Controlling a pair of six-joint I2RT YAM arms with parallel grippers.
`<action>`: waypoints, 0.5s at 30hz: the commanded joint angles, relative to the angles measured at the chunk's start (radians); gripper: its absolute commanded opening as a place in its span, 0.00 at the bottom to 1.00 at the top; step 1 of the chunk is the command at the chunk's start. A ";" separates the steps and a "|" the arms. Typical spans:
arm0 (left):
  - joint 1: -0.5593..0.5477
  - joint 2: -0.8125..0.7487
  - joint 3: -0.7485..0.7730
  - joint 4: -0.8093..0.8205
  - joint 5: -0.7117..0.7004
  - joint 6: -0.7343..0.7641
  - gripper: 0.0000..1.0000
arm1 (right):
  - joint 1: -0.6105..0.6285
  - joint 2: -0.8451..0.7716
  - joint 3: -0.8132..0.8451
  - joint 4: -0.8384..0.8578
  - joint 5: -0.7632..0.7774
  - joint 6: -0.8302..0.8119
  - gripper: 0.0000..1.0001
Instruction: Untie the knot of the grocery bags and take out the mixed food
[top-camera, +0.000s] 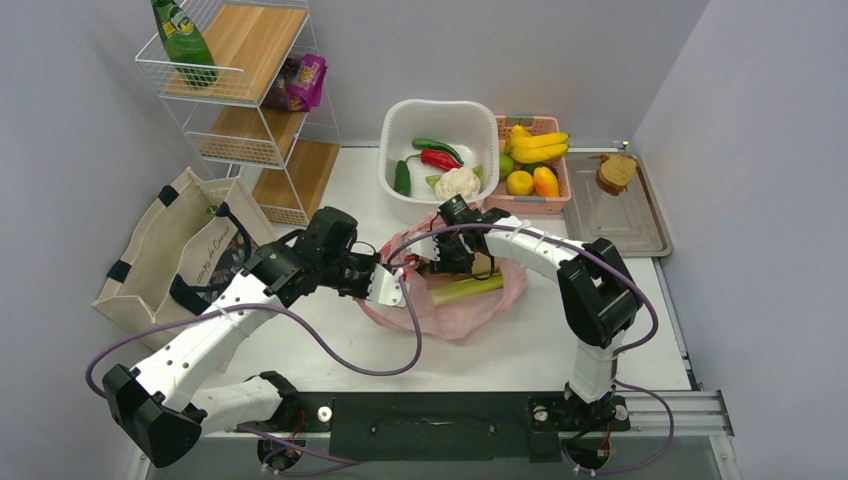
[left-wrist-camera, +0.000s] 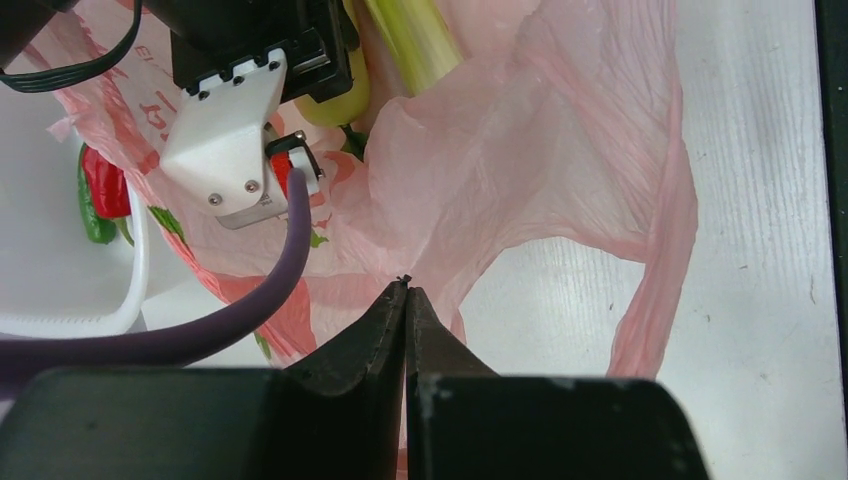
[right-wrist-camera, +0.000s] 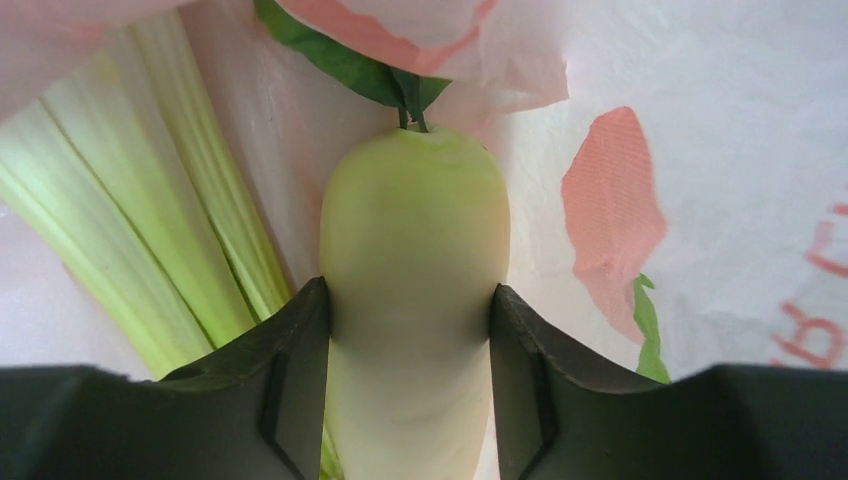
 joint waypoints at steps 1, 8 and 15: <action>0.005 0.001 -0.003 0.078 0.027 -0.027 0.00 | -0.009 -0.012 0.054 -0.083 -0.005 0.030 0.25; 0.004 -0.005 -0.033 0.187 0.019 -0.096 0.00 | -0.037 -0.207 0.080 -0.132 -0.202 0.181 0.00; 0.013 0.009 -0.029 0.239 0.003 -0.144 0.00 | -0.058 -0.344 0.004 -0.117 -0.291 0.245 0.00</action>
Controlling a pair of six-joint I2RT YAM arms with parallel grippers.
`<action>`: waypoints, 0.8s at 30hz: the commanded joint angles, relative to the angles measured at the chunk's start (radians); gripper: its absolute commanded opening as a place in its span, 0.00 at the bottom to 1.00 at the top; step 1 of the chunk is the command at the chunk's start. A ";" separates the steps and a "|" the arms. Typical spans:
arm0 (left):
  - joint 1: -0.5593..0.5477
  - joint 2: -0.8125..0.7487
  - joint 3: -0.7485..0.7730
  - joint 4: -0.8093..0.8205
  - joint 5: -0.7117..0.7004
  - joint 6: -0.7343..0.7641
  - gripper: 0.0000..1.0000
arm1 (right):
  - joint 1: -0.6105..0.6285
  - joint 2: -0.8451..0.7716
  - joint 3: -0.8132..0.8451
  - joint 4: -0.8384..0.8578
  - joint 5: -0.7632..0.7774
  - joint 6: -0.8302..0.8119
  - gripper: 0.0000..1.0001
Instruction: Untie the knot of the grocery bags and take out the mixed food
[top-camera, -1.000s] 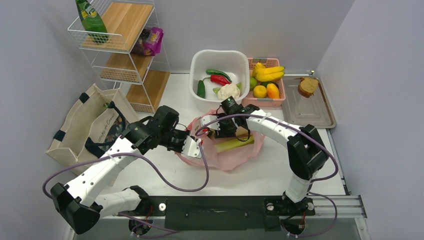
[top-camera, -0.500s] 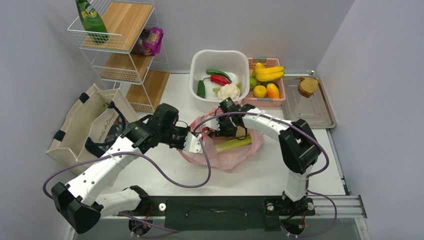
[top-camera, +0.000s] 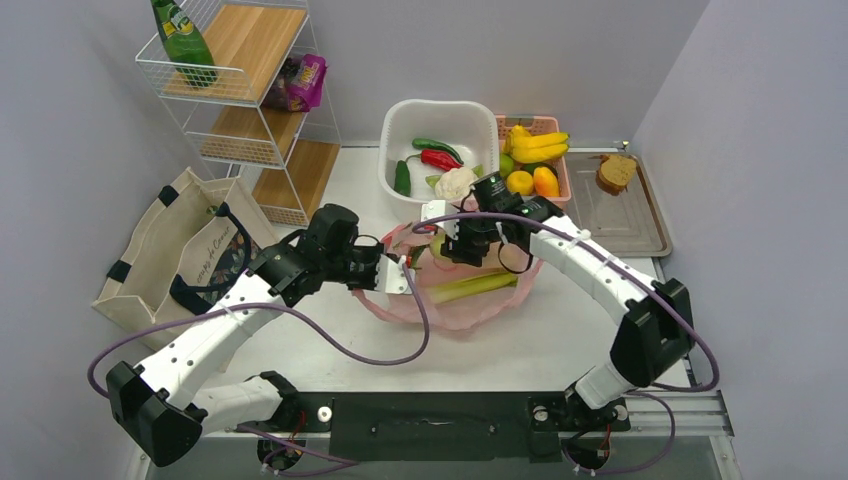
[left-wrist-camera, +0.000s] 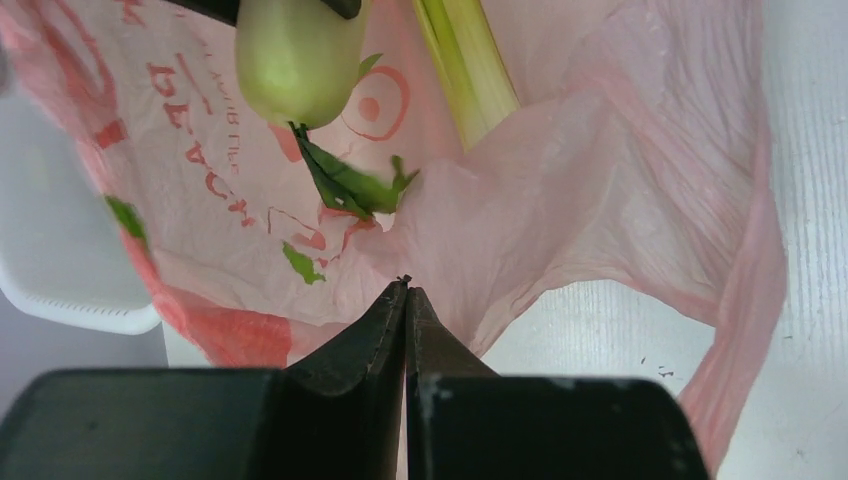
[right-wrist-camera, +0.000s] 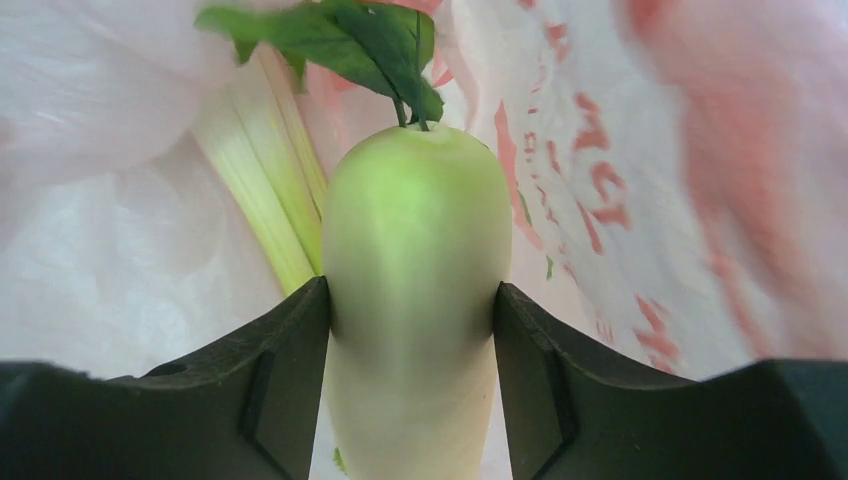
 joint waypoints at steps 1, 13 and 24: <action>0.015 0.004 0.009 0.087 0.002 -0.056 0.00 | -0.013 -0.111 -0.038 0.015 -0.118 0.077 0.00; 0.065 -0.027 -0.004 0.086 0.033 -0.074 0.00 | -0.021 -0.280 -0.022 0.203 -0.198 0.347 0.00; 0.068 -0.053 -0.036 0.167 0.082 -0.129 0.00 | -0.164 -0.108 0.394 0.841 -0.123 1.521 0.00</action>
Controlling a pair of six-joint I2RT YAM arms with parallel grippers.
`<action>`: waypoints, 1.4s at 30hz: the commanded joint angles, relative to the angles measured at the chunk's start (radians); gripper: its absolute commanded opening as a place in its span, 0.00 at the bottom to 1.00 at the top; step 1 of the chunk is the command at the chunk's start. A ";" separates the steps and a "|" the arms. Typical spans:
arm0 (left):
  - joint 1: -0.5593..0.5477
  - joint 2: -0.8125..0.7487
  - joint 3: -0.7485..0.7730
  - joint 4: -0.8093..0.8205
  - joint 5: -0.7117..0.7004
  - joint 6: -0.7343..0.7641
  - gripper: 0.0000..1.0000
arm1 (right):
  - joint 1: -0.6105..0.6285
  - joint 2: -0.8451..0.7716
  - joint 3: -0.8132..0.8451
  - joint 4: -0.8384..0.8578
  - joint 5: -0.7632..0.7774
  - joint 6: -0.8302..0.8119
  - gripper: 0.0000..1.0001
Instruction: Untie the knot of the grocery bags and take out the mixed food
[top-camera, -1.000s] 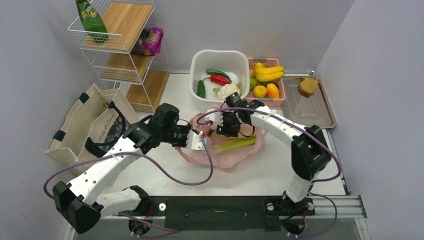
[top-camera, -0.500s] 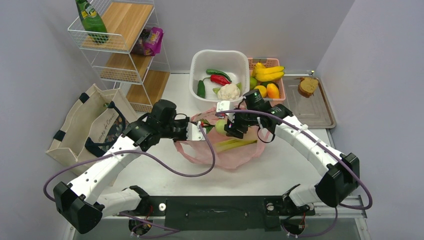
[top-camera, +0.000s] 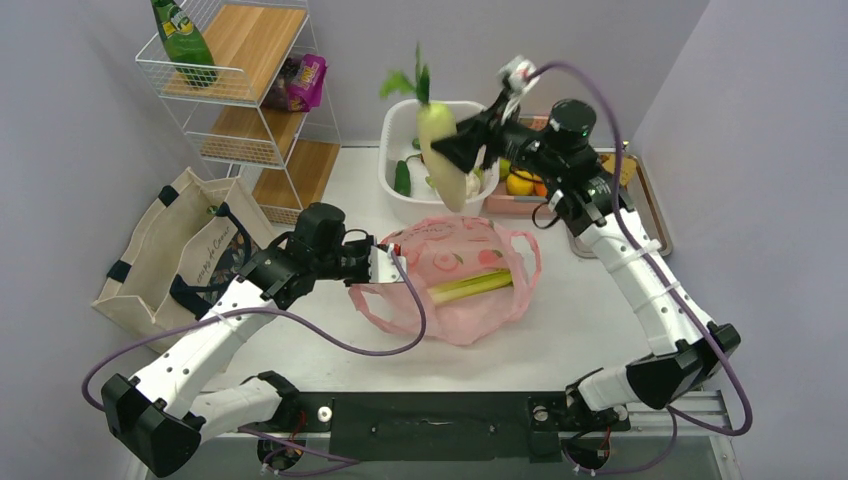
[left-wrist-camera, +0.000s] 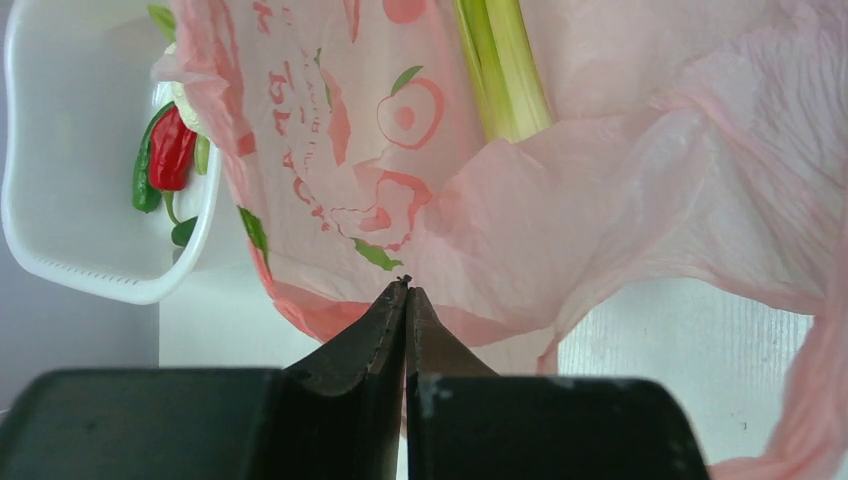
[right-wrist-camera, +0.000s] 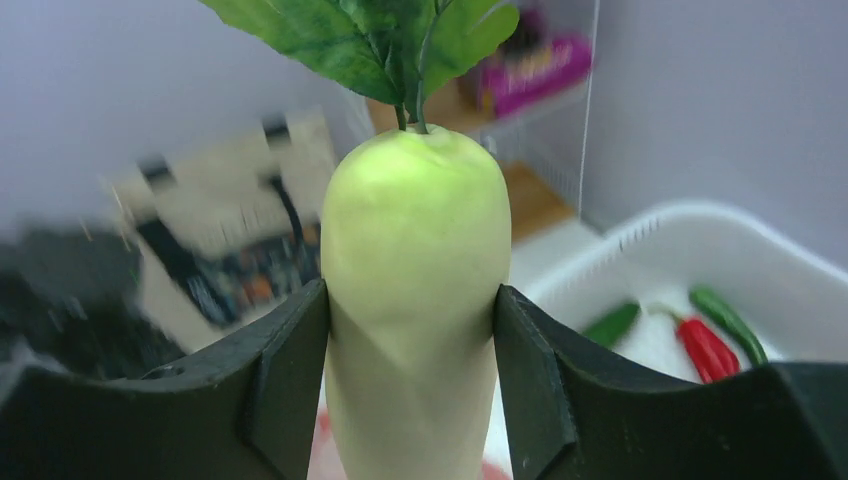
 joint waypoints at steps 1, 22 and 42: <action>0.007 -0.002 0.017 0.064 0.047 -0.033 0.00 | -0.060 0.140 0.186 0.456 0.108 0.694 0.00; 0.006 -0.008 0.006 0.046 -0.001 -0.013 0.00 | -0.107 0.699 0.444 0.281 0.483 0.412 0.00; 0.008 0.018 -0.026 0.167 -0.007 -0.032 0.00 | -0.162 0.295 0.212 0.037 0.098 0.098 0.85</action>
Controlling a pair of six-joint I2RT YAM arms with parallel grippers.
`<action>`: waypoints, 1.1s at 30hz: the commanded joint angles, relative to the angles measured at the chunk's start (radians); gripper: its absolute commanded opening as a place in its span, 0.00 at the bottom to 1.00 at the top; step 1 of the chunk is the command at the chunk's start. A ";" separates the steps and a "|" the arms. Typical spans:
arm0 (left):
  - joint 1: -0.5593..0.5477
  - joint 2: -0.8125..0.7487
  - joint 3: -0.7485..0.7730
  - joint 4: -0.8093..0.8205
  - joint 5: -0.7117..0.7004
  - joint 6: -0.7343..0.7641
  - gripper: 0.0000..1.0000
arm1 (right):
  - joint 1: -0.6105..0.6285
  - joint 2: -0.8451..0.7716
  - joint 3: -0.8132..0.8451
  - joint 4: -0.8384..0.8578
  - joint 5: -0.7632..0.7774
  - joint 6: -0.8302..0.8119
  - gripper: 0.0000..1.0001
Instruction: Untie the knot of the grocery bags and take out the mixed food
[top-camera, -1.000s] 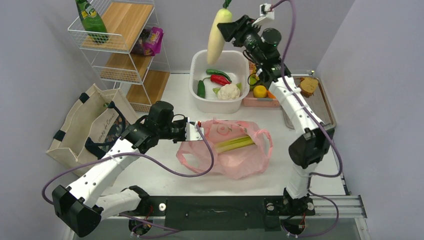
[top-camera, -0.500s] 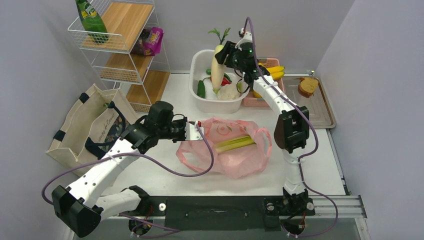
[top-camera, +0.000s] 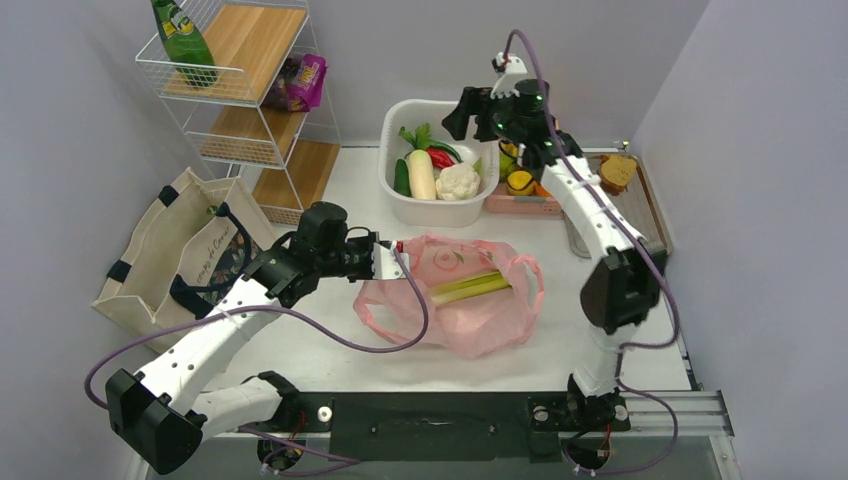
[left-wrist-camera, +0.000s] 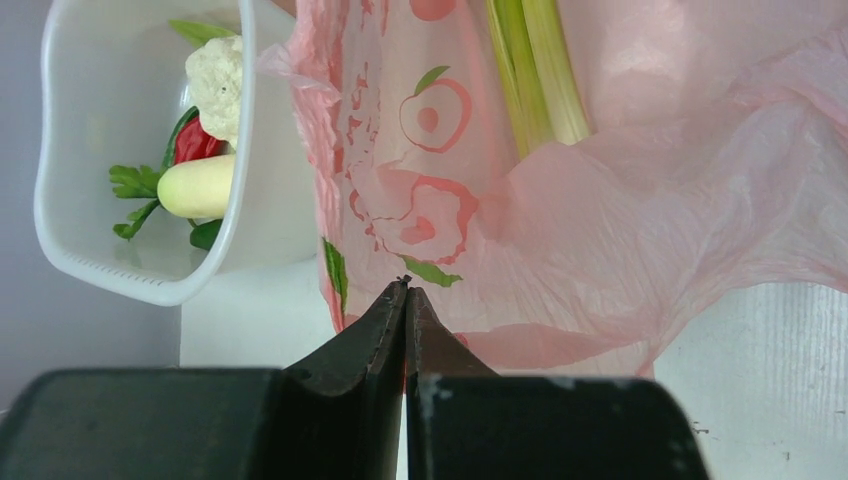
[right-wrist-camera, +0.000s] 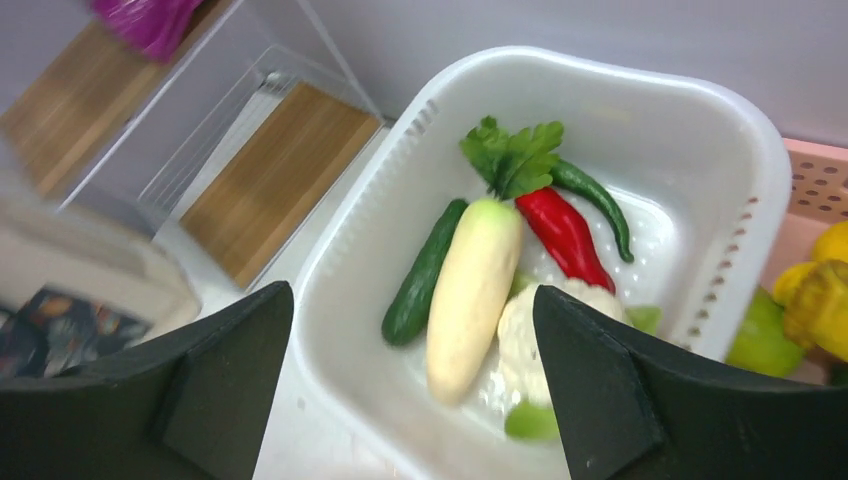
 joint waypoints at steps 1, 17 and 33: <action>0.008 0.003 -0.010 0.101 0.015 -0.040 0.00 | -0.016 -0.349 -0.236 -0.022 -0.212 -0.199 0.84; 0.055 -0.034 0.025 0.078 0.100 -0.135 0.00 | 0.273 -0.793 -0.827 -0.448 -0.214 -1.101 0.37; -0.266 0.015 0.132 -0.339 0.032 0.195 0.43 | 0.256 -0.617 -0.743 -0.416 -0.218 -1.078 0.32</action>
